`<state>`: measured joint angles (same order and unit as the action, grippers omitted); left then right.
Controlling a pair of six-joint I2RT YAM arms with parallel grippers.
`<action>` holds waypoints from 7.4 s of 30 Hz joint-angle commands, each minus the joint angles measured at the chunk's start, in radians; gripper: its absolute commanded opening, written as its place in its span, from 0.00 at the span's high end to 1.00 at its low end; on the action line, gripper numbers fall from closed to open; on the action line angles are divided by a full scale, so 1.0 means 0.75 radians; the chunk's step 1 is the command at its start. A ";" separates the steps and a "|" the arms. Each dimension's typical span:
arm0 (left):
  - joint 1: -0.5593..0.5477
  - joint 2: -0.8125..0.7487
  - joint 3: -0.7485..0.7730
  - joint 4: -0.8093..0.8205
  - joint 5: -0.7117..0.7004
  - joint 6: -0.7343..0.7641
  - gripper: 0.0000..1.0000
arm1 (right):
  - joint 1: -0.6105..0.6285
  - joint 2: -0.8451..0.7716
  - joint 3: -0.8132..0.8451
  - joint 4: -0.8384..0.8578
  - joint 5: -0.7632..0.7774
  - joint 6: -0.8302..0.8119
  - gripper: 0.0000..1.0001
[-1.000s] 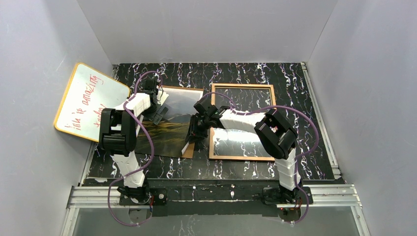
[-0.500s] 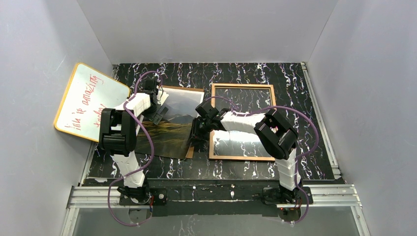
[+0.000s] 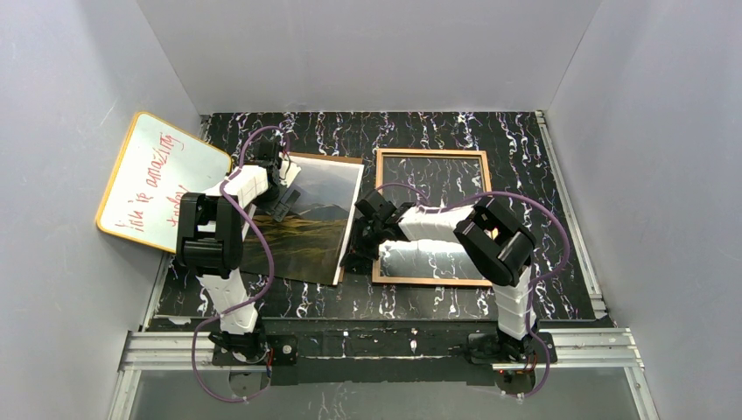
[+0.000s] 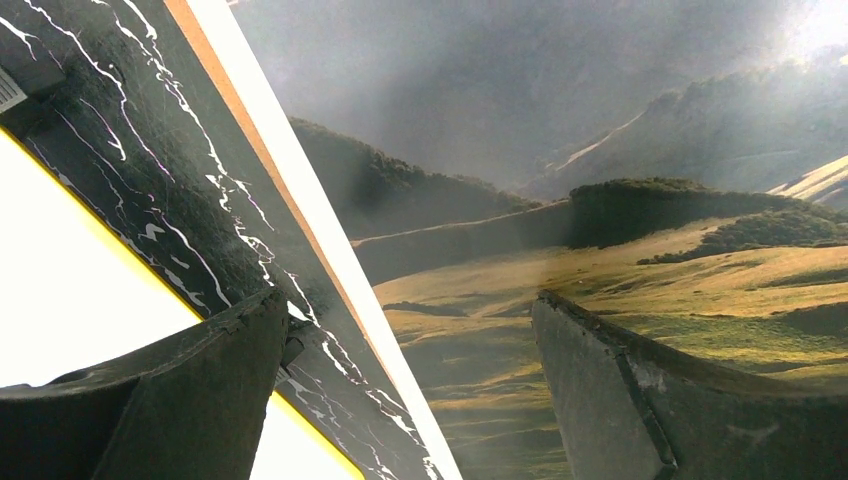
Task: Put the photo into the frame
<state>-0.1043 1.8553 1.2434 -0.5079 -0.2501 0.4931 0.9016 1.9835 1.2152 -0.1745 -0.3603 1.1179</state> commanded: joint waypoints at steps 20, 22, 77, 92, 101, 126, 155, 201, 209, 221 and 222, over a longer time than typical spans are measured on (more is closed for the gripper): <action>-0.018 0.016 -0.029 -0.047 0.127 -0.042 0.10 | 0.005 -0.108 -0.055 0.150 -0.050 0.129 0.64; -0.018 0.015 -0.025 -0.047 0.127 -0.040 0.10 | 0.005 -0.121 -0.062 0.134 -0.065 0.129 0.61; -0.018 0.017 -0.028 -0.045 0.128 -0.030 0.10 | 0.049 0.053 0.023 0.065 -0.139 0.101 0.64; -0.018 0.020 -0.020 -0.050 0.139 -0.034 0.10 | 0.055 -0.004 -0.080 0.315 -0.017 0.183 0.66; -0.018 0.024 0.003 -0.079 0.151 -0.033 0.11 | 0.056 -0.030 -0.126 0.400 0.120 0.222 0.70; 0.043 -0.027 0.522 -0.423 0.217 -0.183 0.02 | -0.292 -0.532 0.202 -0.371 0.317 -0.663 0.99; 0.045 -0.038 0.409 -0.333 0.284 -0.230 0.02 | -0.079 -0.383 0.681 -1.375 0.902 -0.824 0.99; 0.044 -0.063 0.290 -0.287 0.333 -0.262 0.02 | -0.136 -0.324 0.420 -1.270 0.725 0.192 0.99; 0.044 -0.063 0.271 -0.272 0.330 -0.254 0.02 | -0.137 -0.279 0.448 -1.326 0.763 0.060 0.99; 0.044 -0.069 0.266 -0.268 0.327 -0.248 0.02 | -0.137 -0.259 0.420 -1.313 0.732 -0.144 0.99; 0.045 -0.068 0.265 -0.270 0.327 -0.248 0.02 | -0.137 -0.261 0.414 -1.305 0.718 -0.163 0.99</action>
<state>-0.0738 1.8458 1.4502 -0.6952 -0.0147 0.3035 0.8024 1.7775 1.5112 -1.1267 0.1802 1.0584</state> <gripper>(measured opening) 0.981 0.031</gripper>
